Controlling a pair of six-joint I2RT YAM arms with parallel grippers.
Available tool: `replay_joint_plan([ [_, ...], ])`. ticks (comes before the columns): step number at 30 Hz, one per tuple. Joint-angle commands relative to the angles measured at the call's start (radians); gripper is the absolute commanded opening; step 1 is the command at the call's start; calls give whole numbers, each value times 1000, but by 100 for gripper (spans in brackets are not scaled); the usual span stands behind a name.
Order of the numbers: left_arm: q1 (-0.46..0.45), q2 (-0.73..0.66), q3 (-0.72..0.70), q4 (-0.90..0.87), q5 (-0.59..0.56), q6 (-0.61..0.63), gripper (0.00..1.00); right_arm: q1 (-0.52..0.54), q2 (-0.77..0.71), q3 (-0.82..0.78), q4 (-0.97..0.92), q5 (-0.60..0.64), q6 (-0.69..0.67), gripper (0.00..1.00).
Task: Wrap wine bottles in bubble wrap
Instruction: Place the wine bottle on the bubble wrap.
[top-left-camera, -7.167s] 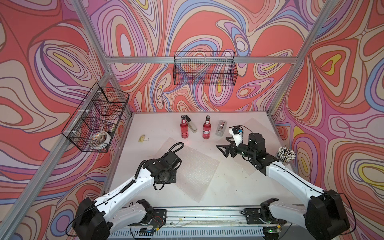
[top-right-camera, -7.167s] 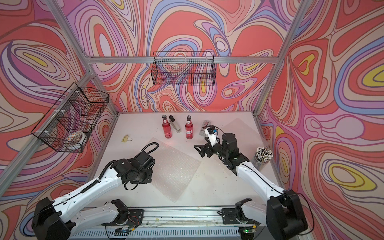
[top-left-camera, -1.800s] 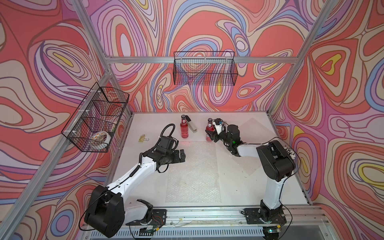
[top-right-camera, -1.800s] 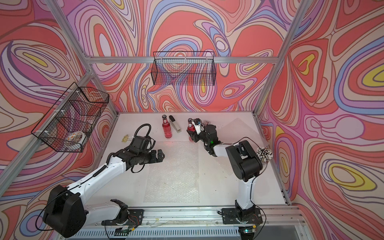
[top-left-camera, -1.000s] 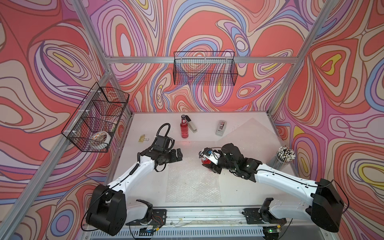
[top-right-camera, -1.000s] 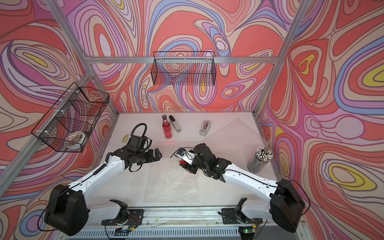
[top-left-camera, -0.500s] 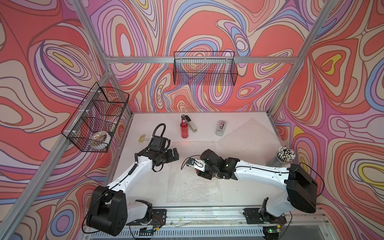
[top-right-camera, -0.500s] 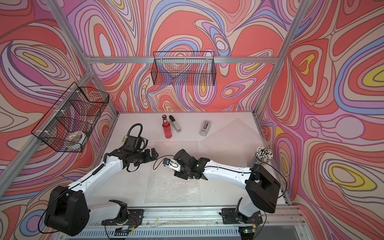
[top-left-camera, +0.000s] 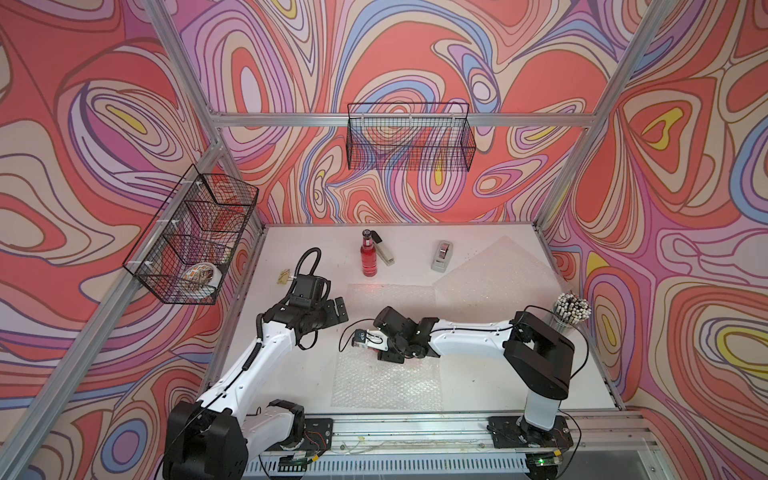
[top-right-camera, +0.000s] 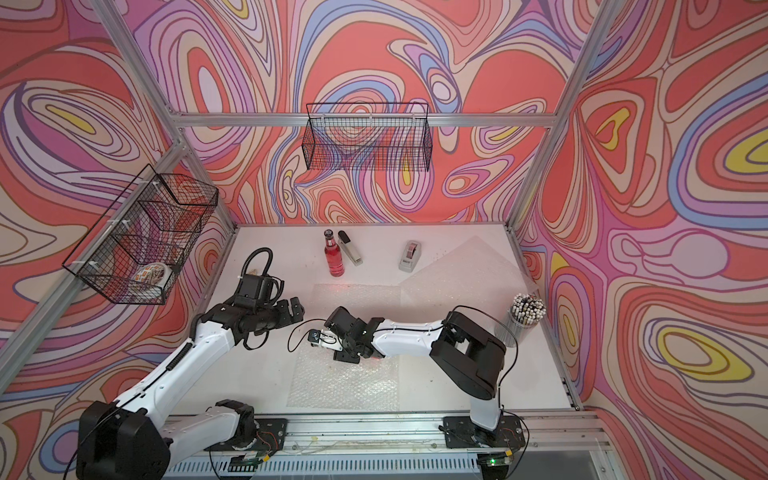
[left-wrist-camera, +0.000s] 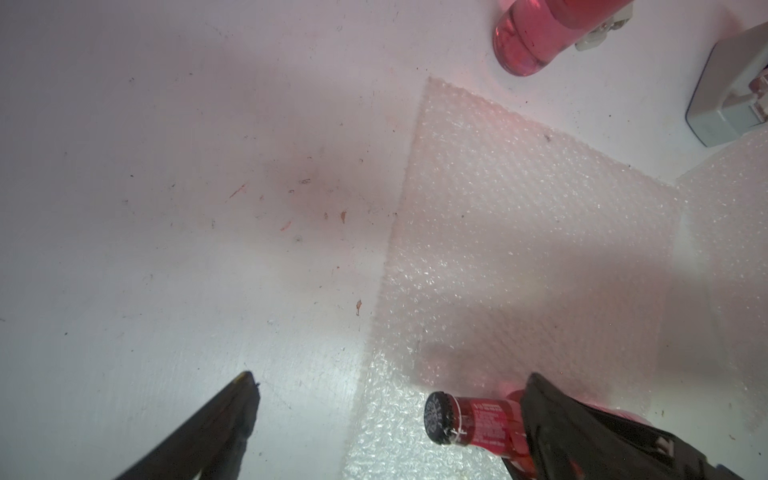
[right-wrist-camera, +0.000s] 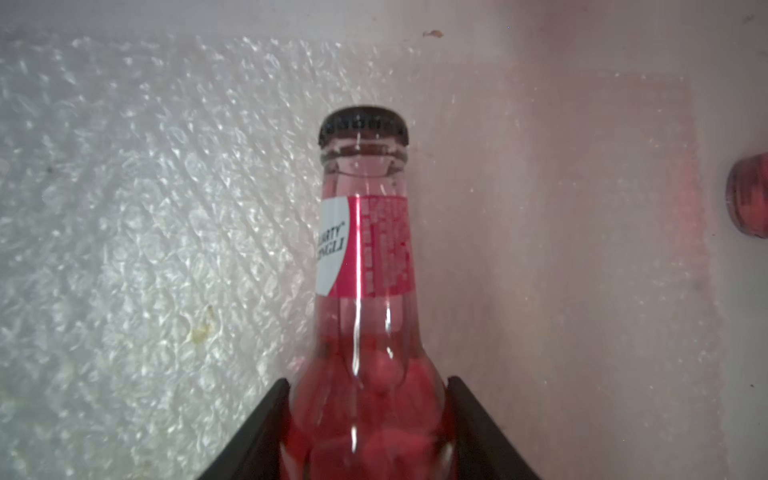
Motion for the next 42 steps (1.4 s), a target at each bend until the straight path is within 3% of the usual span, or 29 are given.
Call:
replay_joint_plan([
  [1, 8, -7, -2, -47, -26, 21, 100, 18, 15, 31, 47, -64, -31, 33],
  [22, 10, 60, -31, 20, 37, 17, 100, 32, -58, -37, 16, -124, -173, 35],
  [25, 10, 72, -31, 35, 49, 11, 100, 32, -25, -38, 19, -100, -191, 41],
  [30, 10, 111, -20, 58, 83, -1, 100, 31, -68, -37, 48, -68, -174, 67],
  [33, 10, 139, -19, 81, 118, -12, 100, 30, -141, -68, 75, -54, -164, 77],
  [38, 0, 186, -21, 135, 199, -44, 98, 30, -243, -103, 33, -101, -128, 85],
  [42, -41, 235, -5, 162, 206, -68, 95, 30, -329, -150, -20, -119, -90, 85],
])
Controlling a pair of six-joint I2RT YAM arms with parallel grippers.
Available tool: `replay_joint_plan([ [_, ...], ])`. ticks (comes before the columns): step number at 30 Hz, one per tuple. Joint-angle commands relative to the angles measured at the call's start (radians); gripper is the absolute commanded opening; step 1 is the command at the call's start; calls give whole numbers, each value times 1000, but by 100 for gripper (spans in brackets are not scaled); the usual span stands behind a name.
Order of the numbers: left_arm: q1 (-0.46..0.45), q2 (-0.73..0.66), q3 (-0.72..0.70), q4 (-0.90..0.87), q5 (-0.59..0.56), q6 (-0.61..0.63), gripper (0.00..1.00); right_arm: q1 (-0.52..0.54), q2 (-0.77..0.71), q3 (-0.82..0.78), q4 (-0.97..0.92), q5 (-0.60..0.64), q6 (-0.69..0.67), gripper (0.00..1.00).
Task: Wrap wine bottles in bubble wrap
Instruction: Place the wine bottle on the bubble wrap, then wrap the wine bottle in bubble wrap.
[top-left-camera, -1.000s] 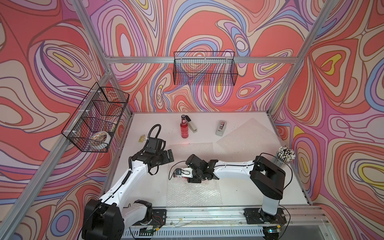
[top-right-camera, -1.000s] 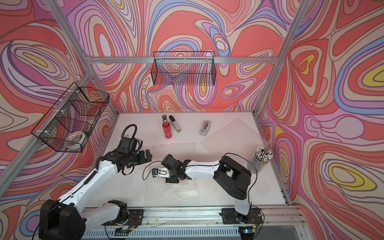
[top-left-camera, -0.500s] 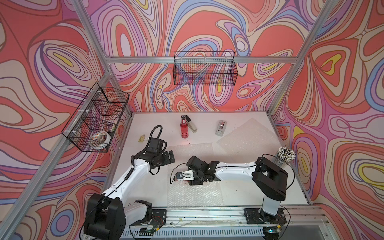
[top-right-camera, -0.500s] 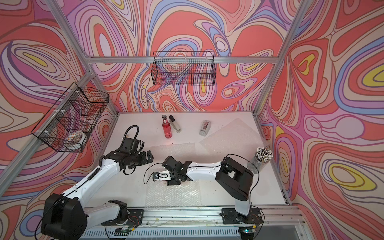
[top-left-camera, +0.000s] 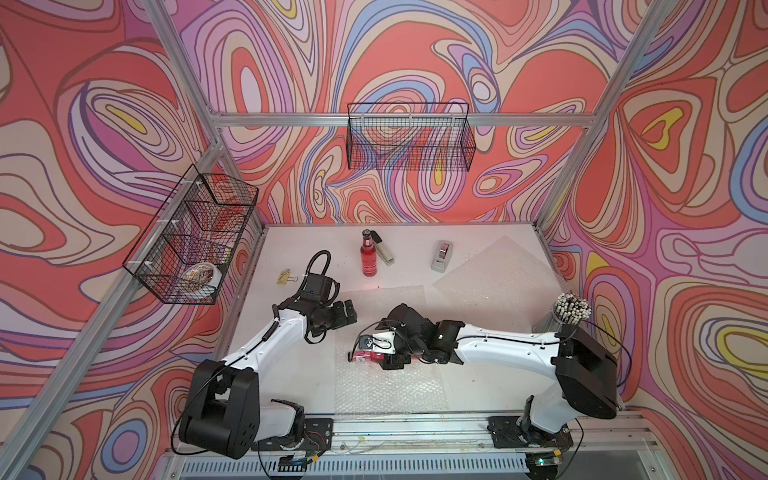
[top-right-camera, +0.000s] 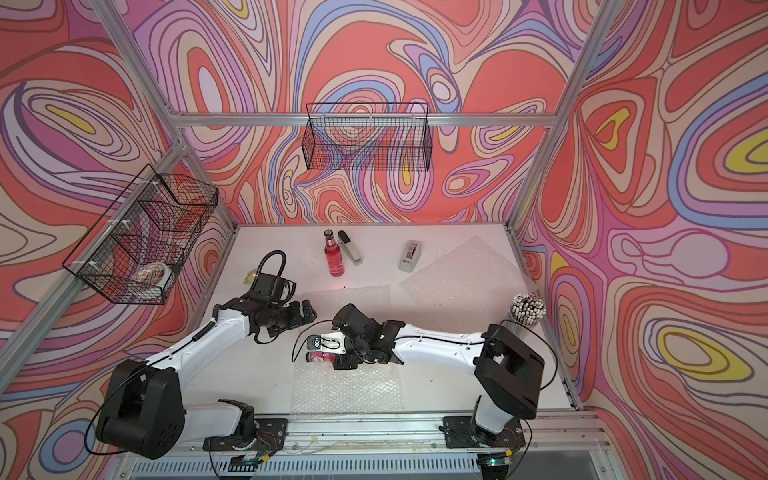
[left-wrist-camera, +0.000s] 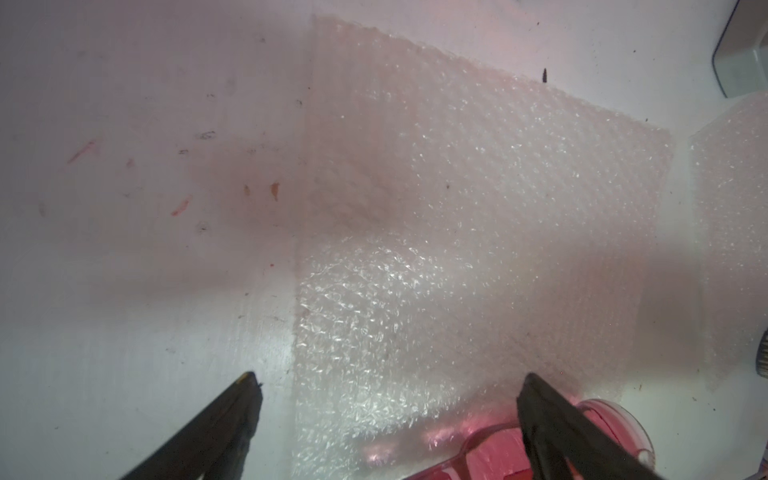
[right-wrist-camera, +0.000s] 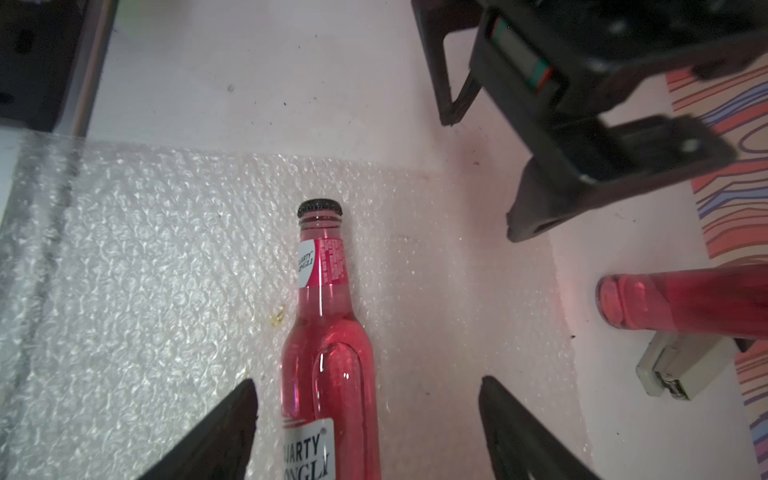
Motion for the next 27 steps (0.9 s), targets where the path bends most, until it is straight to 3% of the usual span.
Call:
replay_joint_plan([
  [1, -34, 40, 20, 39, 34, -36, 95, 7, -63, -53, -65, -39, 57, 84],
  [6, -66, 116, 30, 84, 47, -65, 89, 43, -159, -117, -122, -88, 148, 80],
  [12, -74, 181, 48, 92, 20, -77, 83, 108, -166, -187, -182, -92, 204, 72],
  [27, -72, 217, 69, 74, -37, -48, 81, 189, -2, -199, -256, -19, 187, 55],
])
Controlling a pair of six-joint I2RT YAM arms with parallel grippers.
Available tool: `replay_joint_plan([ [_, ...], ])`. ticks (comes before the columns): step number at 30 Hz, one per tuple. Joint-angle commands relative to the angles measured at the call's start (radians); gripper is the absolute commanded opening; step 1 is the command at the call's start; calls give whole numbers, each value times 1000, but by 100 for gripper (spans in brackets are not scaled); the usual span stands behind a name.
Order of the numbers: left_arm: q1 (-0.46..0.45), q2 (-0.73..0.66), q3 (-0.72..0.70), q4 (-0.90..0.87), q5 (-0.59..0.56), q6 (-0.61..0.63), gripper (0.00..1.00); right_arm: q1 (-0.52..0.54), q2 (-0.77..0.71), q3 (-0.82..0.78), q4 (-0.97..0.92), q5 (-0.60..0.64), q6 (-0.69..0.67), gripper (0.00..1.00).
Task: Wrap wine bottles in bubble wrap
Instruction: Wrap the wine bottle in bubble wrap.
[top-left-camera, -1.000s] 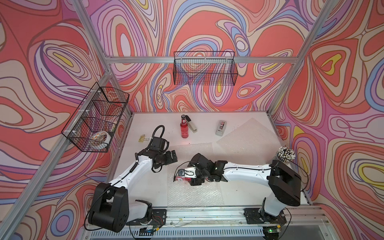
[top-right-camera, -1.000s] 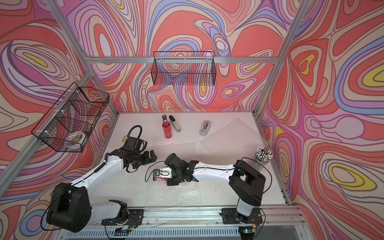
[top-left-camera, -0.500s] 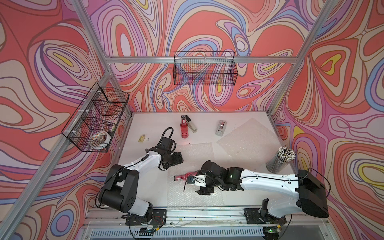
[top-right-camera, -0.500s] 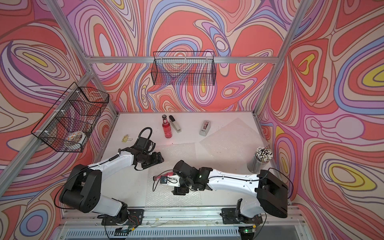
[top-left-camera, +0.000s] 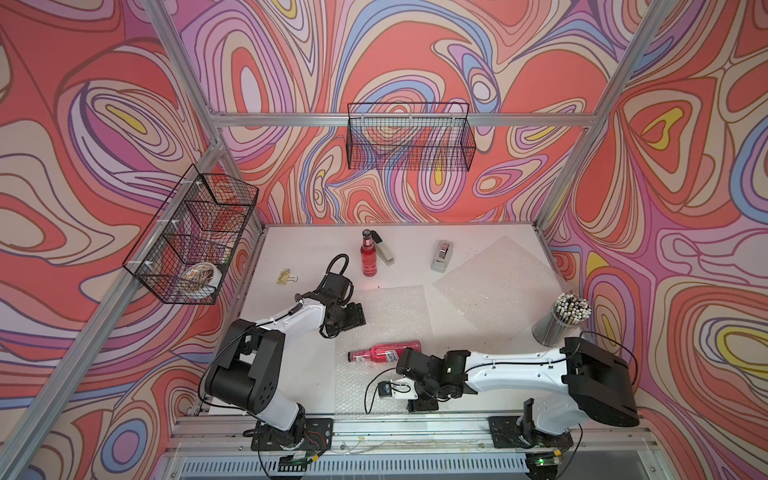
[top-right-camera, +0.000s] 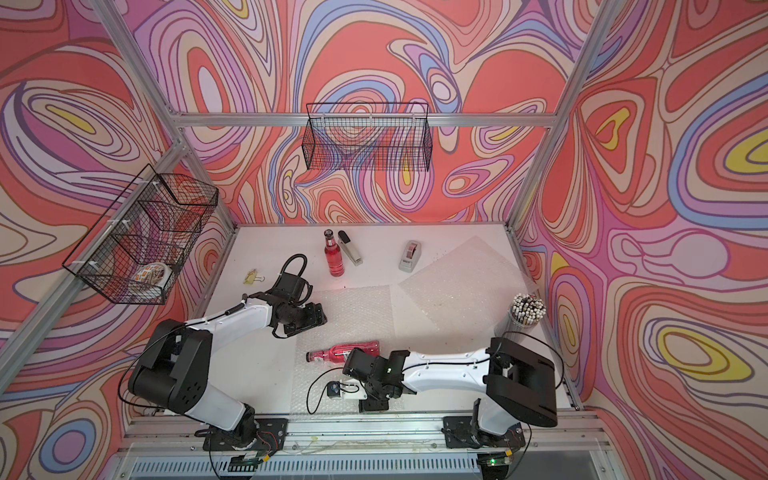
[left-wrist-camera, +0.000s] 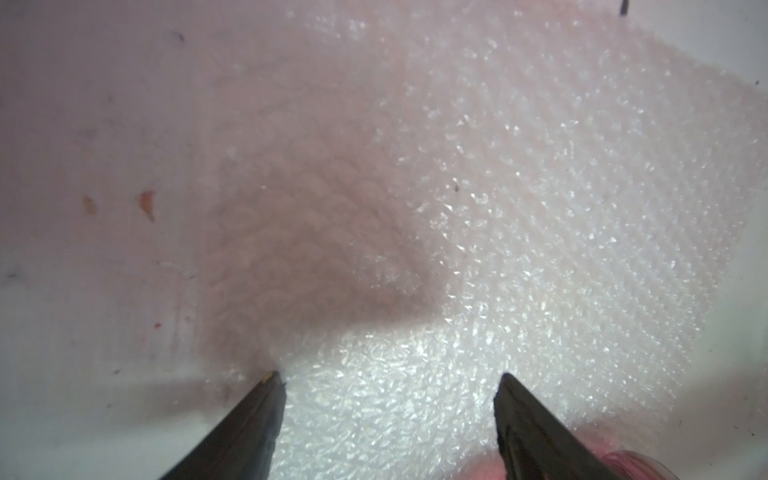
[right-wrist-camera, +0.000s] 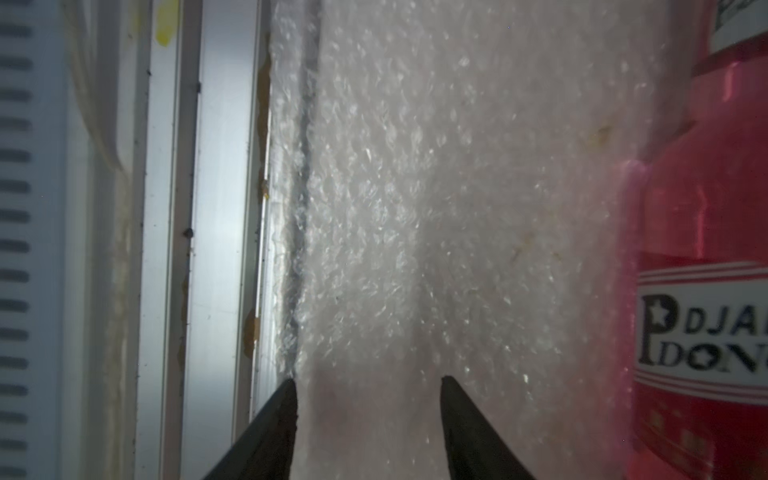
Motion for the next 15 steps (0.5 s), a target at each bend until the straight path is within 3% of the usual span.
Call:
replay_joint_plan([
  [1, -3, -4, 23, -7, -26, 10, 81, 11, 27, 5, -15, 25, -5, 54],
  [6, -3, -11, 26, -14, -30, 17, 81, 13, 59, 9, -25, 36, -9, 49],
  [15, -3, -11, 28, -13, -28, 20, 80, 13, 69, 21, -13, 55, 11, 23],
])
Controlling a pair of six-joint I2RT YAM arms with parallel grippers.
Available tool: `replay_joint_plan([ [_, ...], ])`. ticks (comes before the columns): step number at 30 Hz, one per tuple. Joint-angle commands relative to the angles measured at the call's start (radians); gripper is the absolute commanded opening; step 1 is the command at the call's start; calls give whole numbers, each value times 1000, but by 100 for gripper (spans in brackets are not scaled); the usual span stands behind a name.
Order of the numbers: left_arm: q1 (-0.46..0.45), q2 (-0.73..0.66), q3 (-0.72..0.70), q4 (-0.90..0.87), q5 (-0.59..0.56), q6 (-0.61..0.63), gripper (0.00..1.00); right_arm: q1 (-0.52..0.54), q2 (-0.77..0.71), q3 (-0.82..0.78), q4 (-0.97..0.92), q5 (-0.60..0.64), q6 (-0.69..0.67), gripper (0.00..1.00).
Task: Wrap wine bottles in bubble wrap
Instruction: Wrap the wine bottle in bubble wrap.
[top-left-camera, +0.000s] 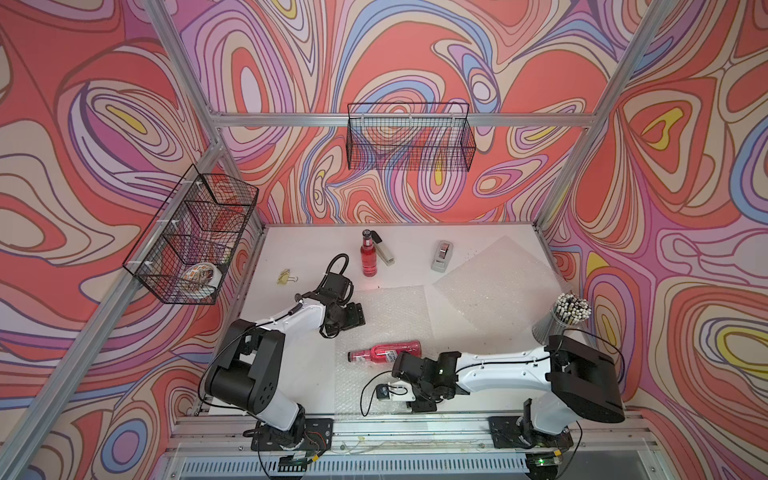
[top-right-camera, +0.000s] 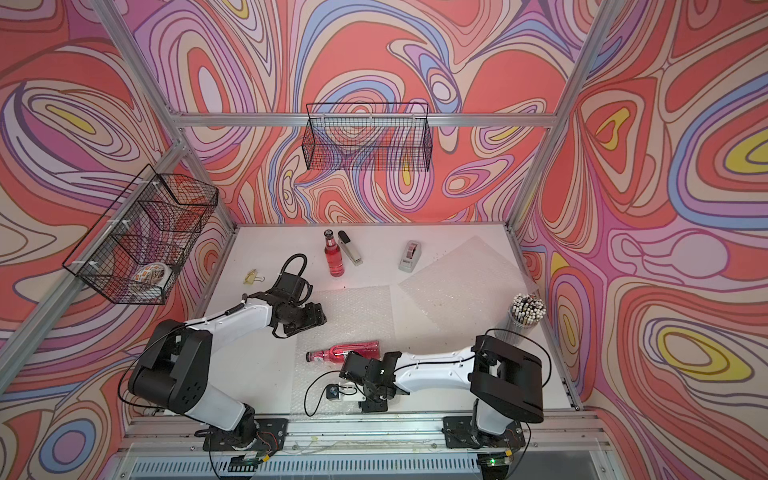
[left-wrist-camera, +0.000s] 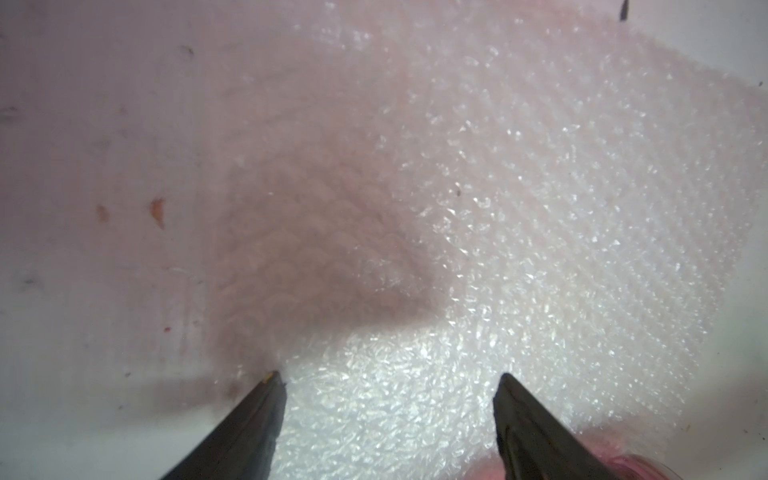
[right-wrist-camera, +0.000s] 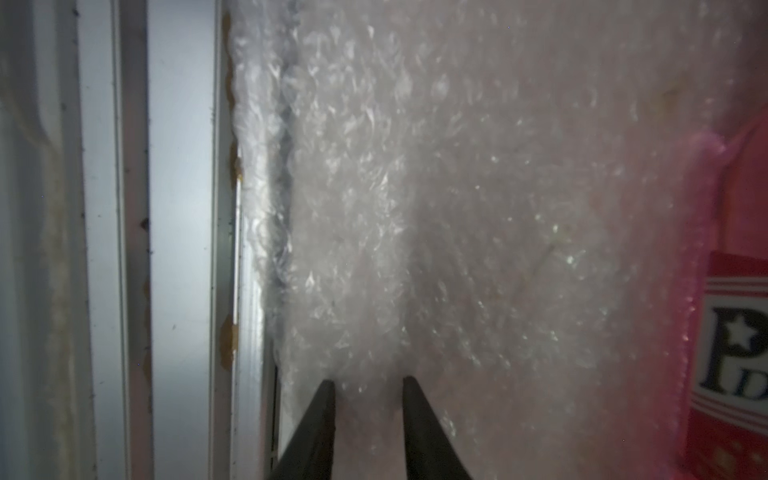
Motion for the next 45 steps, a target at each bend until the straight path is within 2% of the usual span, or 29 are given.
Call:
replay_joint_plan([
  [1, -3, -13, 27, -13, -18, 11, 80, 6, 12, 3, -6, 28, 10, 20],
  [5, -4, -33, 37, -28, -22, 13, 80, 6, -18, 11, 12, 34, 22, 3],
  [12, -3, -147, 89, -150, -110, 54, 81, -39, -87, 59, 19, 40, 33, 1],
  [17, -4, -266, 125, -244, -158, 100, 82, -129, -94, 111, 29, 4, 13, 0],
  [23, -8, -398, 149, -332, -143, 151, 82, -249, -51, 201, 22, -62, 5, 0],
  [29, -53, -486, 170, -416, -92, 205, 80, -346, 51, 275, -13, -129, -7, 0],
  [38, -118, -609, 185, -524, 18, 208, 76, -452, 159, 324, -27, -230, 9, 0],
  [42, -127, -583, 130, -531, 91, 137, 75, -471, 198, 324, -7, -263, 4, 3],
  [45, -127, -572, 41, -379, 176, 41, 73, -473, 206, 320, 4, -270, 1, 5],
])
